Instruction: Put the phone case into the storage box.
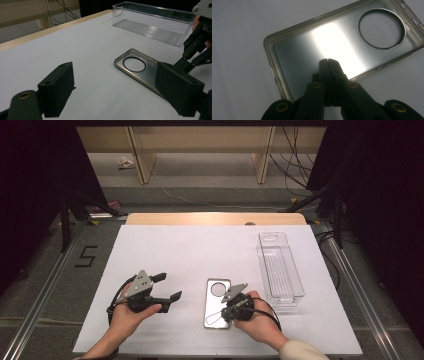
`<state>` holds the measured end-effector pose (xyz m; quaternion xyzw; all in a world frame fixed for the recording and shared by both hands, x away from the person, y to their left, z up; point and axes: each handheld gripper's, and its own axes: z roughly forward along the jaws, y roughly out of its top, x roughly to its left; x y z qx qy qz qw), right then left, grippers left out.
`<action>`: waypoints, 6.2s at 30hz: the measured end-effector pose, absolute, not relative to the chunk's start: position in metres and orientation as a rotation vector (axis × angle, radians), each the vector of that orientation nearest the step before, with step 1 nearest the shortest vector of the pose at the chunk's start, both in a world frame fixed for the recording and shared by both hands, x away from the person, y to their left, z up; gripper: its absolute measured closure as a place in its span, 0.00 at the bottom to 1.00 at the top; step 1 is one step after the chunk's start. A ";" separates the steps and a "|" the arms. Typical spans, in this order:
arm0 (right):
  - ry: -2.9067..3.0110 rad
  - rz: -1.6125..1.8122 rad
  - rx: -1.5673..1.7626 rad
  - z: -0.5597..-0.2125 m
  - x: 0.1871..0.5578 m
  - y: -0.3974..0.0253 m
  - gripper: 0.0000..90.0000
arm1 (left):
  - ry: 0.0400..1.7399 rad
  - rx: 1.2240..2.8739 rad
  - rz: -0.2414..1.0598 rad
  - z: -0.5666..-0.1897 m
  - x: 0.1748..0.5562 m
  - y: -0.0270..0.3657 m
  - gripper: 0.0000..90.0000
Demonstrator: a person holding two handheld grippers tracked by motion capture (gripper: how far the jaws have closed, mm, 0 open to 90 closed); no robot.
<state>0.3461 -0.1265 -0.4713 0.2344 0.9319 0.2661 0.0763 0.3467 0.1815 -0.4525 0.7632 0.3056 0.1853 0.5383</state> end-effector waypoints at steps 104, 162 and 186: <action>2.957 0.205 0.011 -0.455 0.326 -0.069 0.62 | 0.712 1.832 0.422 -0.454 0.347 0.179 0.18; 3.013 0.148 -0.032 -0.455 0.322 -0.063 0.96 | 0.712 1.832 0.420 -0.454 0.347 0.178 0.18; 3.012 0.160 -0.035 -0.455 0.321 -0.065 0.98 | 0.710 1.833 0.419 -0.454 0.347 0.178 0.18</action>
